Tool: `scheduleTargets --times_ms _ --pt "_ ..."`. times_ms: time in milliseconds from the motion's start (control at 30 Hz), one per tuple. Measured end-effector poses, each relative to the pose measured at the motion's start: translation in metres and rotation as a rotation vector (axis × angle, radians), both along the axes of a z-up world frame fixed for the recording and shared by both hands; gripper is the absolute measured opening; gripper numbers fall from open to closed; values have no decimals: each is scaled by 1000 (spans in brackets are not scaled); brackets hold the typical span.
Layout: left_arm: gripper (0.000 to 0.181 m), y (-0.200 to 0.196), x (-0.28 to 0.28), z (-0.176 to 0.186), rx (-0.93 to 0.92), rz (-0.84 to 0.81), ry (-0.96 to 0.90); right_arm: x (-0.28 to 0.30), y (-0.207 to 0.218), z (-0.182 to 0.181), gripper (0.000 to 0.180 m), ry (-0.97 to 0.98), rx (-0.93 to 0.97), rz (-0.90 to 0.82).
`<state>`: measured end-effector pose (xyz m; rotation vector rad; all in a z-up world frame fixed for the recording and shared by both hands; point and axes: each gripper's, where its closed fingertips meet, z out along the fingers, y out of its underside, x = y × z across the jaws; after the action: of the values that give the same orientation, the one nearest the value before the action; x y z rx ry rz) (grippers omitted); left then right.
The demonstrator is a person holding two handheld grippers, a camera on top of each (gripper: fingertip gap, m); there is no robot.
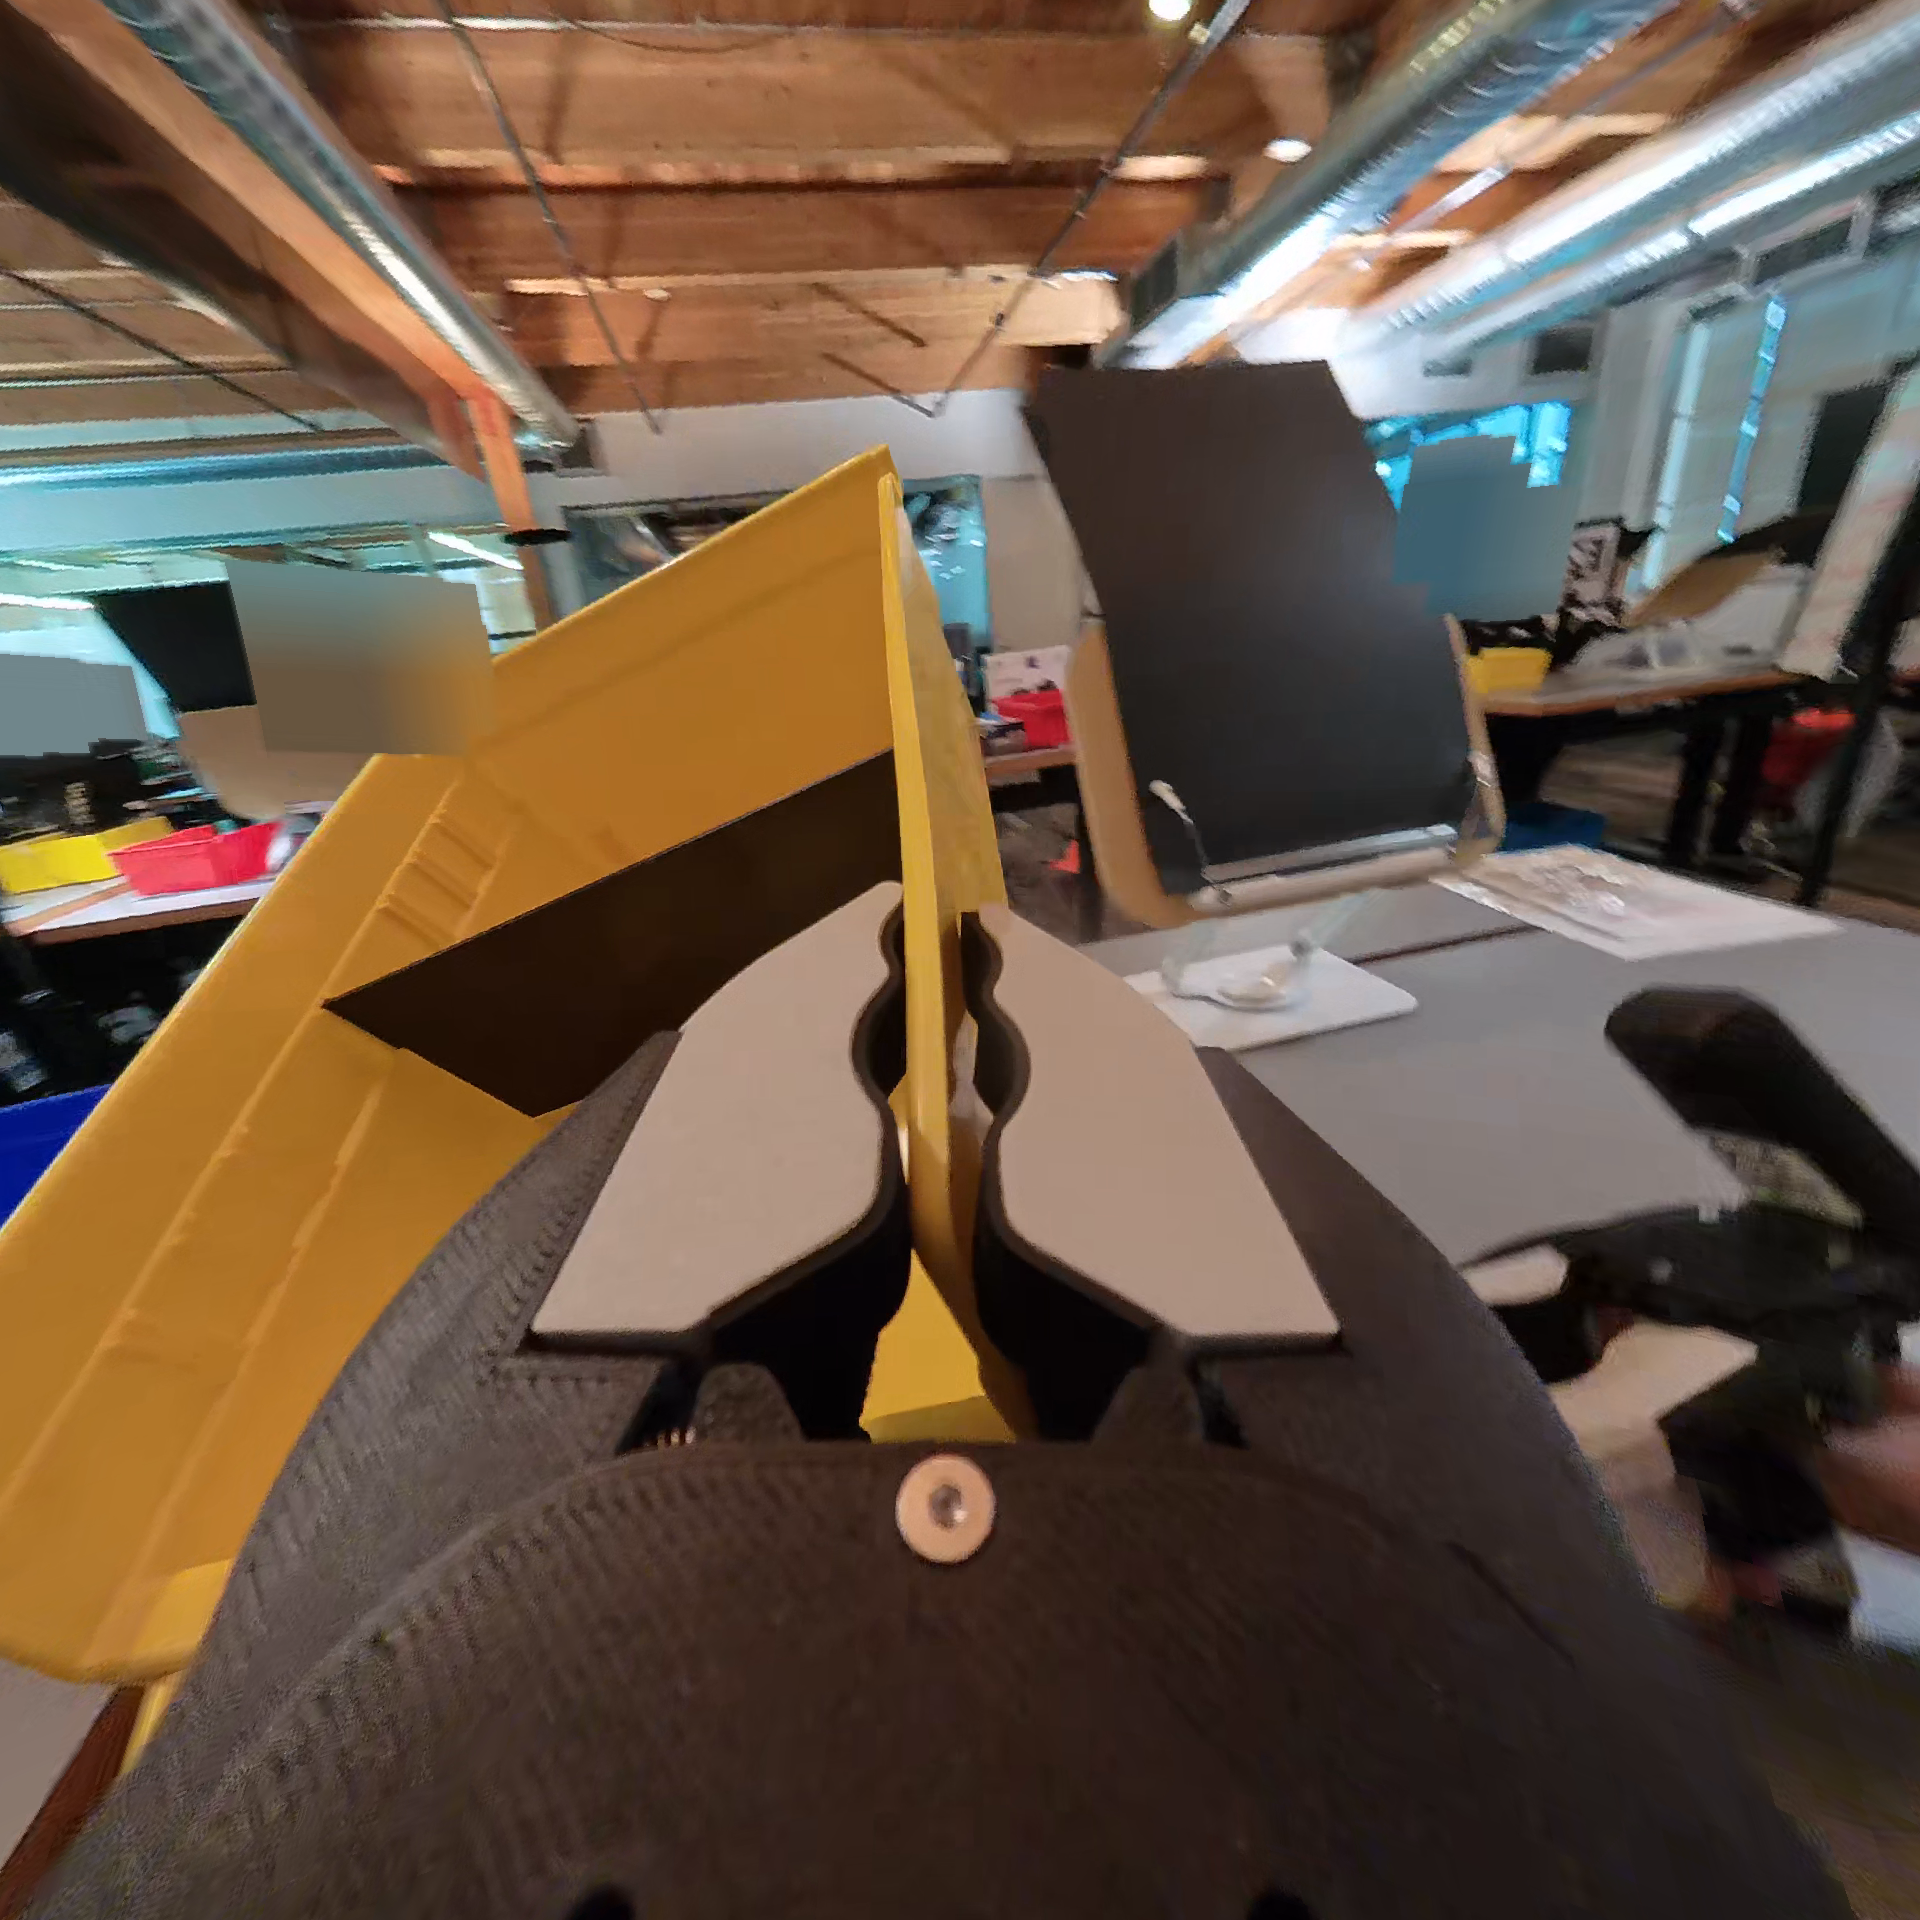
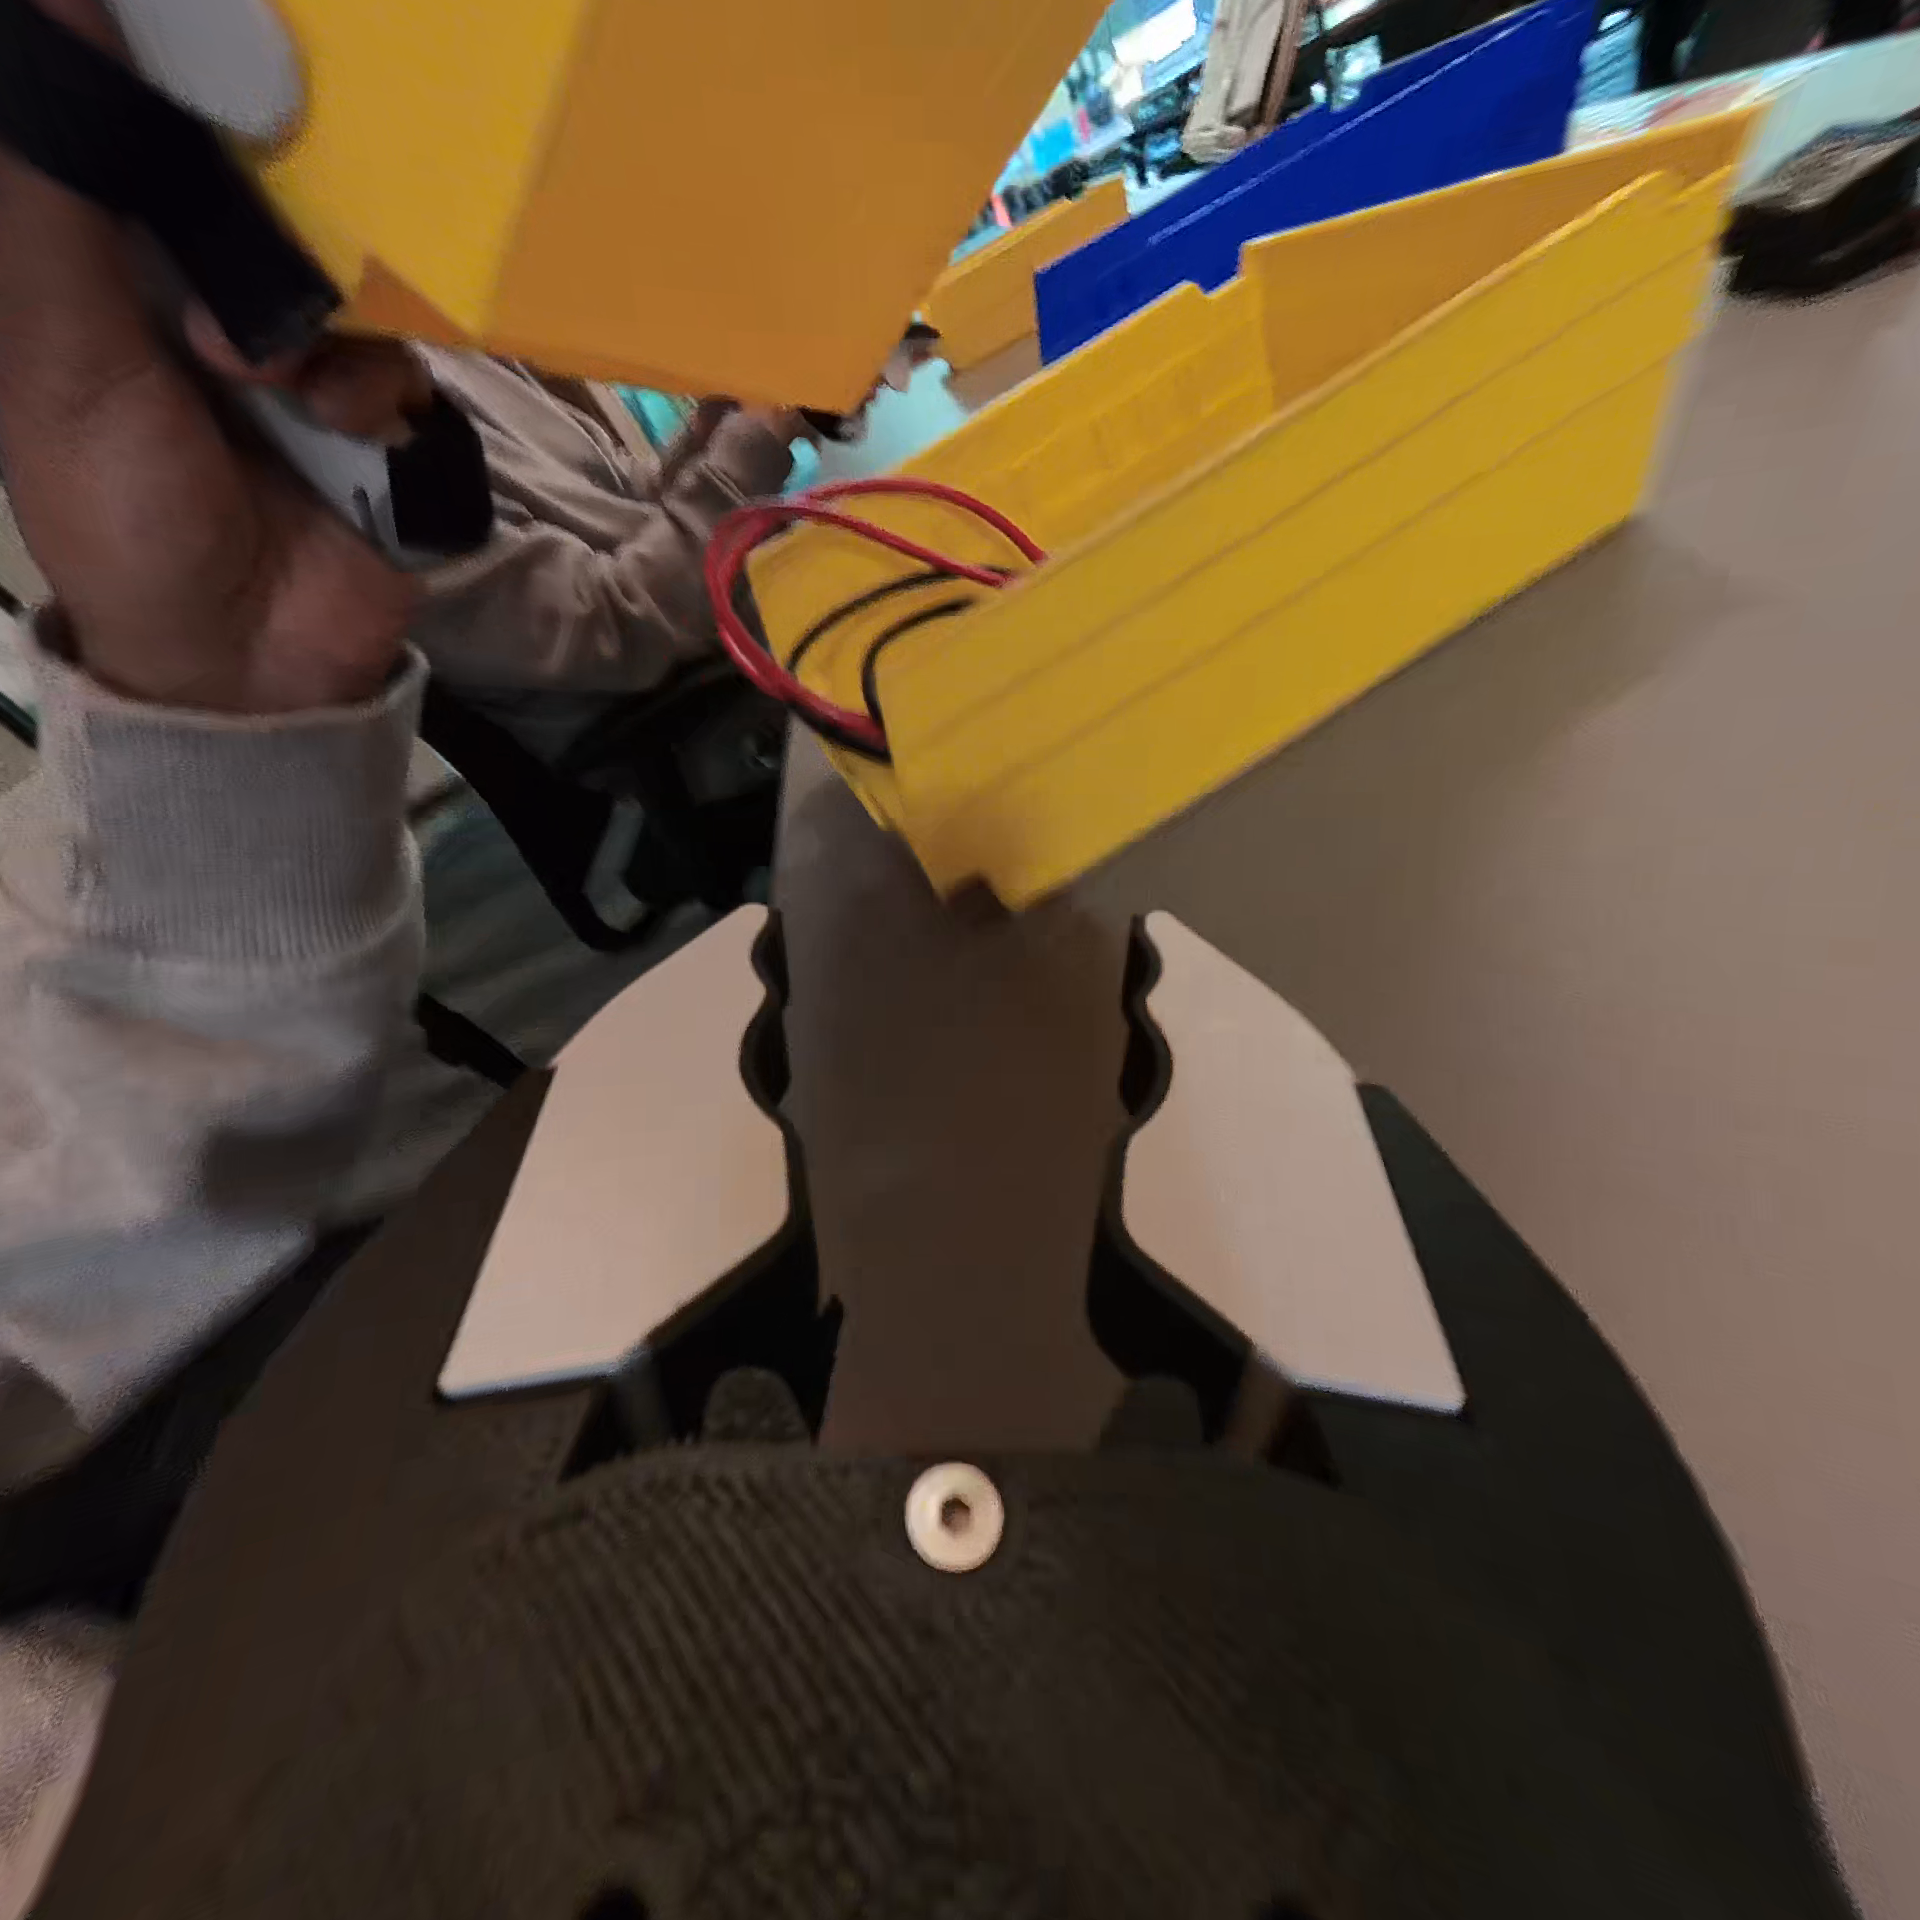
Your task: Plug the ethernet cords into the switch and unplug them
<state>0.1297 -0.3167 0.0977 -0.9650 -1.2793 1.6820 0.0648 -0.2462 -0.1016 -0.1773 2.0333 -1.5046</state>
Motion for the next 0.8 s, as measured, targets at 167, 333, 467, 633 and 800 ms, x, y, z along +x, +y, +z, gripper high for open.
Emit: scheduleTargets --times_ms 167,333,467,633,800 --pt "8 76 -55 -21 -31 -232 -112 -108 101 -15 59 325 42 -226" --pt "8 170 -124 -48 5 -529 -191 -221 236 -4 61 494 91 -579" --pt "9 242 -191 -89 19 -689 -333 -276 339 20 59 410 29 -901" --pt "8 309 -270 -133 119 -753 -431 -288 401 58 55 123 -160 -1029" --pt "8 366 -335 -159 -24 -652 -472 -300 411 38 50 177 -60 -1036"
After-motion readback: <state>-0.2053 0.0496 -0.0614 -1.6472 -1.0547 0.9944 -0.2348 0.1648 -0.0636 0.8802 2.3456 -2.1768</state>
